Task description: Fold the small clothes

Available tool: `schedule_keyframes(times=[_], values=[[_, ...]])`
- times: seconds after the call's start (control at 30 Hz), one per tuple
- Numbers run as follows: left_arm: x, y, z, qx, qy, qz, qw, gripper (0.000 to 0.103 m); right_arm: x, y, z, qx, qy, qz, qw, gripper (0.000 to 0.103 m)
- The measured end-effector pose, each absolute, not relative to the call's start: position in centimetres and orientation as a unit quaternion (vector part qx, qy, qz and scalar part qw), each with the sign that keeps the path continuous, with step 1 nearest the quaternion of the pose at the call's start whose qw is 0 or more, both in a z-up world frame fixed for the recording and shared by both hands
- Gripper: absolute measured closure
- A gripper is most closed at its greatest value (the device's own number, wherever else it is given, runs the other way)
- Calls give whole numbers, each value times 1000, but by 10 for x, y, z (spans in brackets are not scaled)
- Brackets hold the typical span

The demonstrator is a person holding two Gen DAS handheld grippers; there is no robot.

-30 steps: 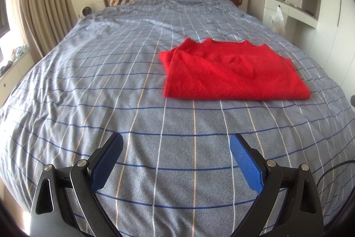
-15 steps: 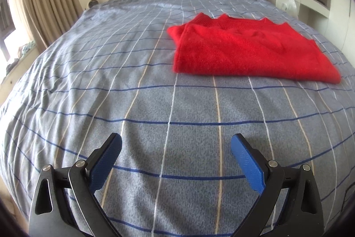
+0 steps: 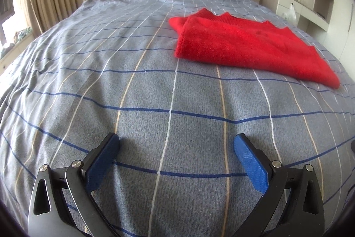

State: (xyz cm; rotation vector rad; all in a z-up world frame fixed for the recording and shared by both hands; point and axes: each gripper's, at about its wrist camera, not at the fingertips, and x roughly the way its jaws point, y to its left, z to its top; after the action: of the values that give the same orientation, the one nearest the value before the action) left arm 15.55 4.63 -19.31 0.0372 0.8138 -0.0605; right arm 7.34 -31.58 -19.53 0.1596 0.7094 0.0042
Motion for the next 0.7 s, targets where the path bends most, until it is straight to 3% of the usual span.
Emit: schedule_keyframes(times=[0.53,0.7], values=[[155,43,-193,25,394,-21,919,0,74,-313,-197,74,346,7,935,11],[160,43,-186,36,433,-27,900,0,78,-319,-185,99,380,9,920,11]])
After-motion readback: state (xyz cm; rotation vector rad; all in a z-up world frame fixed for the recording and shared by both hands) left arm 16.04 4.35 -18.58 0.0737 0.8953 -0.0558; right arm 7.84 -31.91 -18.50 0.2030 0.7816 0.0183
